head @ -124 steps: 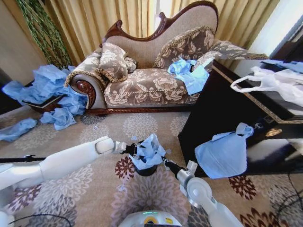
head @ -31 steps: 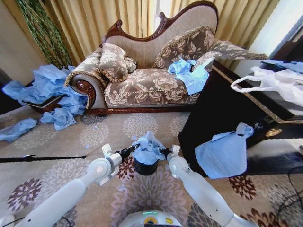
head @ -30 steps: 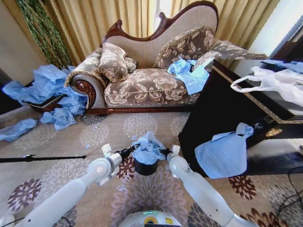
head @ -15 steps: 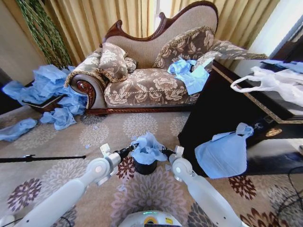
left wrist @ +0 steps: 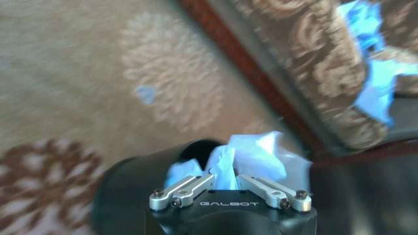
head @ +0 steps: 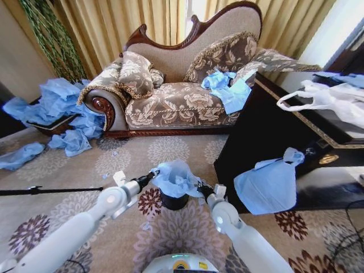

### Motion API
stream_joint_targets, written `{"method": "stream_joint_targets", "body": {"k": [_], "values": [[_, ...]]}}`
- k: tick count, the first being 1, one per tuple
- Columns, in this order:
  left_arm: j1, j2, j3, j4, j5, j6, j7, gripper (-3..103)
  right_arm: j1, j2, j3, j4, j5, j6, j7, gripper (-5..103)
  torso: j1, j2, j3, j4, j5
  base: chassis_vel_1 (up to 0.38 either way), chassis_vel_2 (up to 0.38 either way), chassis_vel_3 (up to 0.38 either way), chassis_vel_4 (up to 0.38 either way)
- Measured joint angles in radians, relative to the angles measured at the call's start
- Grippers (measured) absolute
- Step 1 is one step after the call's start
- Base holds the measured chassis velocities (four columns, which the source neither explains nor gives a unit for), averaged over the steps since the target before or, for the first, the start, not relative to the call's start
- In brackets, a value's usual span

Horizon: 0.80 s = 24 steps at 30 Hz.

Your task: Place a garbage bag over the trash bin.

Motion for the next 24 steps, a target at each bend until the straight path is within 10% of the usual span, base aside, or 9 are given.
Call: {"method": "stream_joint_targets", "body": {"k": [13,24], "values": [[0.174,-0.031,-0.083,0.017,0.138,0.01,0.029,0,-0.054,0.032,-0.037,-0.117,-0.081,-0.003,-0.019,0,0.0,0.0,0.0,-0.0005,0.0002,0.0,0.0,0.0,0.0],[0.006,-0.123,0.051,0.231,0.229,-0.059,0.138,0,0.049,0.097,-0.042,-0.316,-0.171,0.043,-0.041,0,0.0,0.0,0.0,-0.0006,0.0,0.0,0.0,0.0,0.0]]}}
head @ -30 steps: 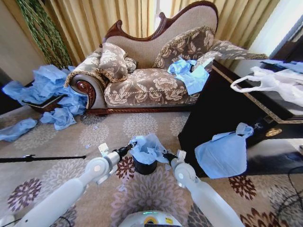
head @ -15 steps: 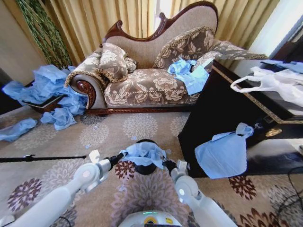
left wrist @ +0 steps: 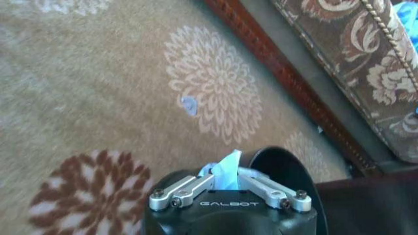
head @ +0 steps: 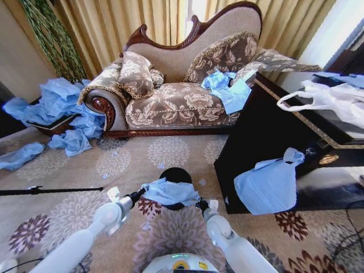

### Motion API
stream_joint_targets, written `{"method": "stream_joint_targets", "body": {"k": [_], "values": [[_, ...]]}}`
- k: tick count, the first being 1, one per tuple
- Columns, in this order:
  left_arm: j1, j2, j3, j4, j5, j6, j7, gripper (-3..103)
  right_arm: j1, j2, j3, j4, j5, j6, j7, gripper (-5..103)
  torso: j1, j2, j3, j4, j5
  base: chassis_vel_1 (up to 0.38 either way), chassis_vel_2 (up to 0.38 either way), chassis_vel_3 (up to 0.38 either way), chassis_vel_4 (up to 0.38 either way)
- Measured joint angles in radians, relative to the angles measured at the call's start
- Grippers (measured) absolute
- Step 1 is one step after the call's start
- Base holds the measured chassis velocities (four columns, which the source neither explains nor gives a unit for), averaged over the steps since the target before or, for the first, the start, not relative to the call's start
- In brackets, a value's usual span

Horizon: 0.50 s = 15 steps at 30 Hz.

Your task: Place a garbage bag over the trash bin.

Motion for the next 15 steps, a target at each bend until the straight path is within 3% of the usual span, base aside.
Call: {"method": "stream_joint_targets", "body": {"k": [6,15], "values": [[-0.061,-0.031,0.033,0.068,0.01,-0.015,0.041,0,0.029,0.016,0.017,-0.026,-0.033,0.024,-0.01,0,0.0,0.0,0.0,0.0001,0.0001,0.0,0.0,0.0,0.0],[-0.025,-0.02,-0.01,0.026,-0.019,-0.023,0.077,0,0.0,-0.011,0.047,0.055,-0.041,0.029,-0.011,0,0.0,0.0,0.0,0.0002,0.0003,0.0,0.0,0.0,0.0]]}}
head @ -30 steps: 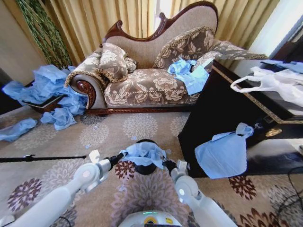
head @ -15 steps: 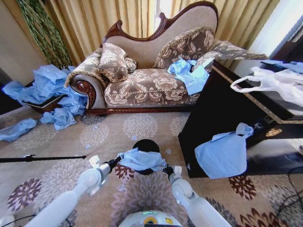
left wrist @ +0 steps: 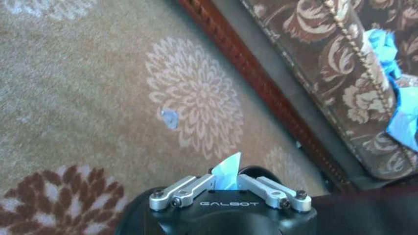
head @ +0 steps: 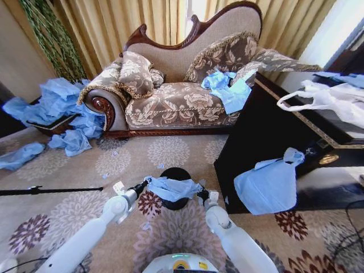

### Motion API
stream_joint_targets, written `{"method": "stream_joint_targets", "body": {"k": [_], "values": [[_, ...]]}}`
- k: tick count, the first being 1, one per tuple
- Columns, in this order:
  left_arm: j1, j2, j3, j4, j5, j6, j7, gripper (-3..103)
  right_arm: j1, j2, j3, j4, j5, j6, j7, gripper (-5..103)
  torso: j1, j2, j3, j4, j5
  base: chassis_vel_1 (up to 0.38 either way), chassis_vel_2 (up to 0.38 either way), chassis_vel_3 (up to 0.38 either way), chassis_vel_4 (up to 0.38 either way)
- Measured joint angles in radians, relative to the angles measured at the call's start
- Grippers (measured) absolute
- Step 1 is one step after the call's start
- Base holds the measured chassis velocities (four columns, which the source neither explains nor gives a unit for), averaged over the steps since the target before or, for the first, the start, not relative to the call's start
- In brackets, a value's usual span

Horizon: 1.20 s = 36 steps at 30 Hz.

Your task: Place a garbage bag over the trash bin.

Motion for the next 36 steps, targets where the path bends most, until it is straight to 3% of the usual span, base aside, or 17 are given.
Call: {"method": "stream_joint_targets", "body": {"k": [8,18,25,28,36], "values": [[-0.011,-0.016,0.01,0.027,0.001,-0.007,-0.002,0,0.0,0.027,0.01,-0.028,-0.007,0.005,0.0,0,0.0,0.0,0.0,-0.0001,-0.0002,0.0,0.0,0.0,0.0],[0.062,-0.008,0.0,0.024,0.037,-0.005,0.023,0,-0.064,0.019,0.007,-0.007,-0.023,0.005,-0.003,0,0.0,0.0,0.0,0.0,0.0,0.0,0.0,0.0,0.0],[0.056,-0.015,0.069,0.054,0.107,-0.001,0.057,0,-0.044,0.022,0.003,-0.065,-0.046,0.013,-0.02,0,0.0,0.0,0.0,0.0,-0.0004,0.0,0.0,0.0,0.0],[0.044,-0.022,0.108,0.085,0.185,-0.014,0.094,0,-0.01,0.037,0.009,-0.111,-0.058,0.022,-0.027,0,0.0,0.0,0.0,0.0001,-0.0001,0.0,0.0,0.0,0.0],[-0.026,-0.046,0.113,0.143,0.218,-0.057,0.126,0,0.037,0.065,0.014,-0.15,-0.08,0.041,-0.034,0,0.0,0.0,0.0,0.0001,0.0,0.0,0.0,0.0,0.0]]}}
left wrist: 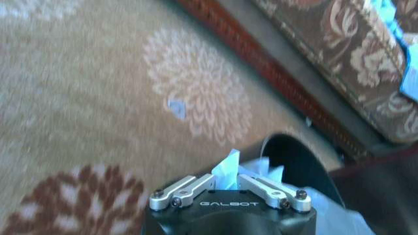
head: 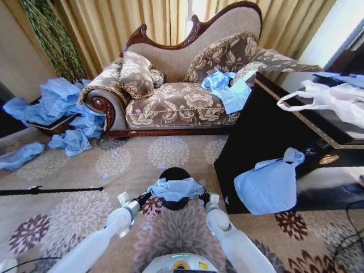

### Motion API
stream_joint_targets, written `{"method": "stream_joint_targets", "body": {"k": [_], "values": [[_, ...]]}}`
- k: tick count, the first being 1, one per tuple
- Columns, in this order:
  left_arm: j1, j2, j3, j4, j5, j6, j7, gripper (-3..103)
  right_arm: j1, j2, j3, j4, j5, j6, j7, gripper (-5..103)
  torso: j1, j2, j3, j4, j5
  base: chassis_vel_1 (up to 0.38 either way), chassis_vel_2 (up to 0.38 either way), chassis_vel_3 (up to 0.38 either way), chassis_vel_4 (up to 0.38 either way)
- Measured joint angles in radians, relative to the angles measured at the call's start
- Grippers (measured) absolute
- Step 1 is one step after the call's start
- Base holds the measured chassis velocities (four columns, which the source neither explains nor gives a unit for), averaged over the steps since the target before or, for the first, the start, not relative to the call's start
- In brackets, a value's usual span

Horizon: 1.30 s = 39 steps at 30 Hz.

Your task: Place a garbage bag over the trash bin.

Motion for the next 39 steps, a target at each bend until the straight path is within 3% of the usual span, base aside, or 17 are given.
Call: {"method": "stream_joint_targets", "body": {"k": [11,18,20,26,36,39], "values": [[-0.097,-0.054,0.023,0.032,-0.036,-0.014,0.002,0,0.041,0.03,0.015,-0.011,-0.034,0.026,-0.015,0,0.0,0.0,0.0,-0.0002,-0.0002,0.0,0.0,0.0,0.0],[-0.083,-0.036,-0.006,-0.024,-0.103,-0.021,-0.016,0,0.018,0.011,0.021,0.048,-0.031,0.038,-0.013,0,0.0,0.0,0.0,-0.0001,0.0,0.0,0.0,0.0,0.0],[-0.077,-0.031,-0.023,-0.05,-0.163,-0.024,-0.036,0,0.021,0.008,0.023,0.048,-0.027,0.051,-0.016,0,0.0,0.0,0.0,-0.0002,-0.0001,0.0,0.0,0.0,0.0],[-0.086,-0.048,-0.025,-0.063,-0.229,-0.025,-0.08,0,0.054,0.047,0.039,0.006,-0.03,0.066,-0.02,0,0.0,0.0,0.0,0.0,0.0,0.0,0.0,0.0,0.0],[-0.052,-0.043,-0.107,-0.136,-0.397,-0.07,-0.18,0,0.054,0.017,0.061,0.064,0.003,0.112,0.005,0,0.0,0.0,0.0,0.0001,-0.0001,0.0,0.0,0.0,0.0],[-0.044,-0.04,-0.12,-0.138,-0.408,-0.078,-0.192,0,0.06,0.015,0.061,0.066,0.006,0.113,0.006,0,0.0,0.0,0.0,0.0,-0.0001,0.0,0.0,0.0,0.0]]}}
